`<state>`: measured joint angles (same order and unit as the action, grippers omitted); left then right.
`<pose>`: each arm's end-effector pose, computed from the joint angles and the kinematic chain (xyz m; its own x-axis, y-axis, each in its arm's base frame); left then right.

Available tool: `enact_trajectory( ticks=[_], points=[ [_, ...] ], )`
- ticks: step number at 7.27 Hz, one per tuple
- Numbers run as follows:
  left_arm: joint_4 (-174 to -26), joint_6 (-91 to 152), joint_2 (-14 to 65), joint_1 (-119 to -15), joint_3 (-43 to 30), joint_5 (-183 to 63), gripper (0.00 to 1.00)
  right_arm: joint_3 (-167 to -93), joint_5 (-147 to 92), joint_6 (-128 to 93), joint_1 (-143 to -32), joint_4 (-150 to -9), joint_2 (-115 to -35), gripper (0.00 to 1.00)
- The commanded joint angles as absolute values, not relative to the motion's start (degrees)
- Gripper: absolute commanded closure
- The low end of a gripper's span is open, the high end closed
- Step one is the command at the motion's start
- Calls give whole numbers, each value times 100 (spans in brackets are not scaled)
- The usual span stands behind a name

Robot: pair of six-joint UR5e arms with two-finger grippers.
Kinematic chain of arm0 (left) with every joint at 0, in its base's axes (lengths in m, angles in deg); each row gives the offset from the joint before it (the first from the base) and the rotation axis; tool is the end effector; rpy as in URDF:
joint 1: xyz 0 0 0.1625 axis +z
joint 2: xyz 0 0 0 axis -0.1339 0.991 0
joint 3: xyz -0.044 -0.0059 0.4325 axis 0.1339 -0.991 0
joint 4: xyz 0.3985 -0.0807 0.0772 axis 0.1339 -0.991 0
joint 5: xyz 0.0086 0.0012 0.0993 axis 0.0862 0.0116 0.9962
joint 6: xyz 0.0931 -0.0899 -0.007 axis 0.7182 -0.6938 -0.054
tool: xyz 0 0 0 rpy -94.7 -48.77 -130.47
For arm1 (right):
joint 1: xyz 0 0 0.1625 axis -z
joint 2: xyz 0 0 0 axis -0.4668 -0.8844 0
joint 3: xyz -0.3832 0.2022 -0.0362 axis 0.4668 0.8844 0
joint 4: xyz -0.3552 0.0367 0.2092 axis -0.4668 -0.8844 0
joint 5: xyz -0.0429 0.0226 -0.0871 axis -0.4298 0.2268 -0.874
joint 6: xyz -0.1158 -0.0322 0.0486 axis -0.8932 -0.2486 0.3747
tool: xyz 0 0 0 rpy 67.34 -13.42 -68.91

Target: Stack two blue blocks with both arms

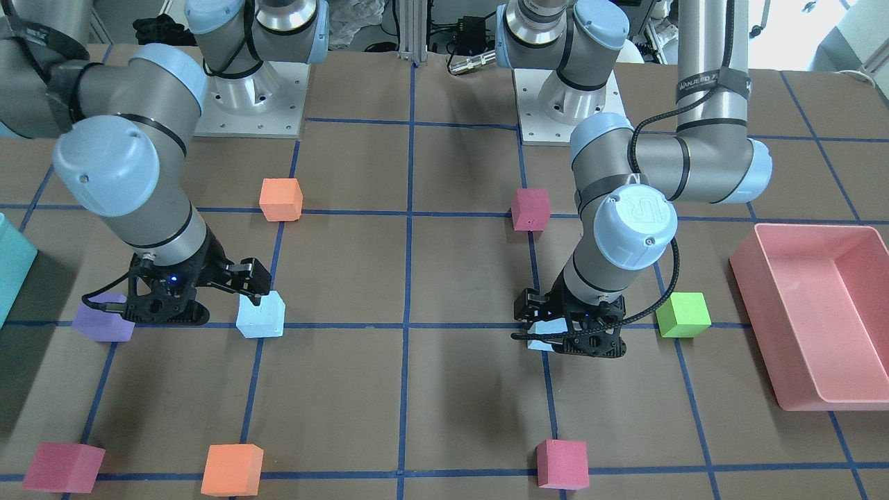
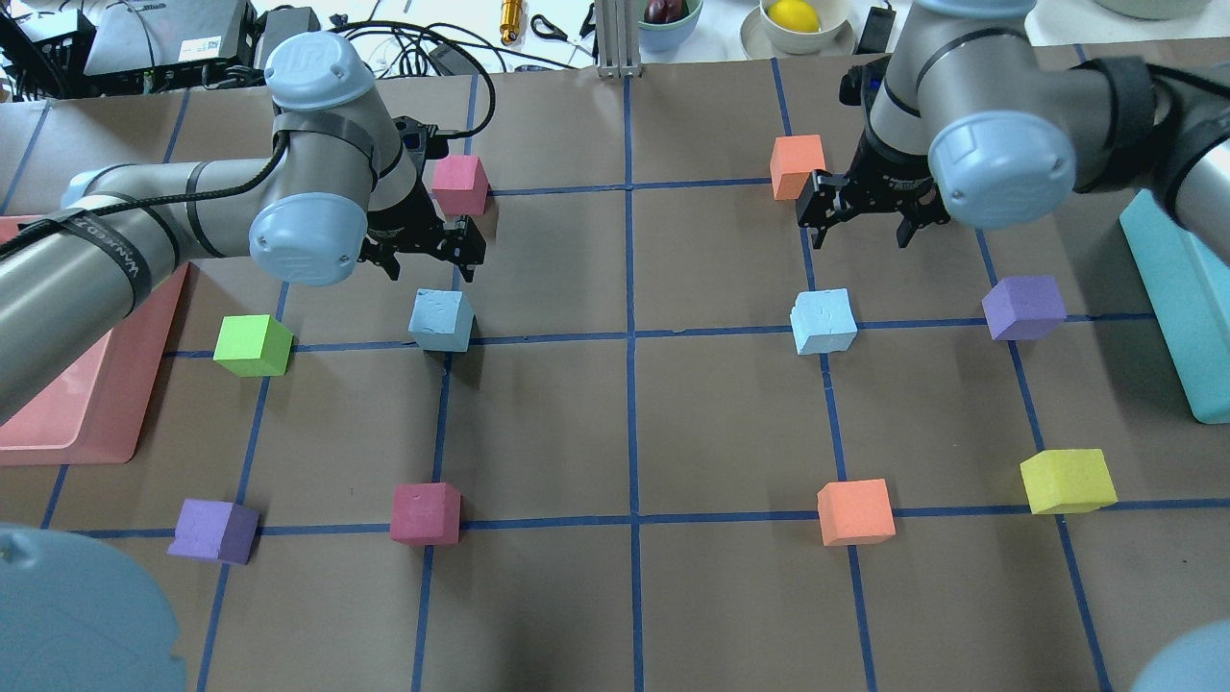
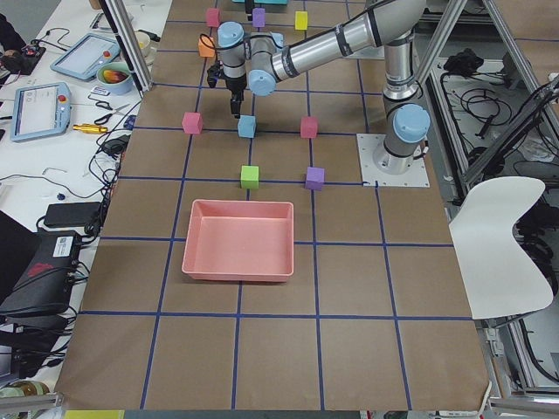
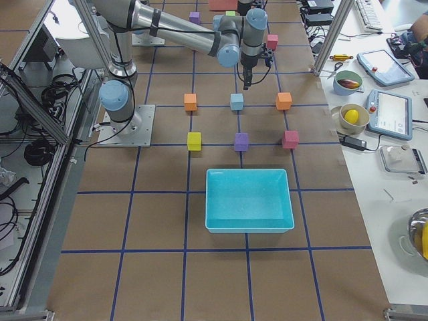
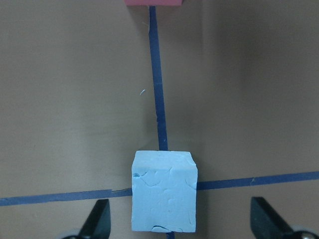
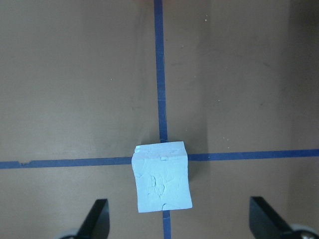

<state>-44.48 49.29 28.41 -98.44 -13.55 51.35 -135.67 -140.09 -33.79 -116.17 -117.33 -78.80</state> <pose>-0.1416 -0.5986 0.2326 -0.9961 0.0885 0.0062 0.0886 0.9958 0.0245 0.1176 -0.5782 0.2870 -0.9995 0.0324 -0.0062 0.0324 0.9994 0.0081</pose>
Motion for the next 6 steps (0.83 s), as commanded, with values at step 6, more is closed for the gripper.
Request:
enact_trajectory(
  ticks=[6],
  points=[
    [-4112, 4961, 3109, -9822, -1746, 5151, 7, -14050, -13825, -3399, -11624, -12649, -6982, 29]
  ],
)
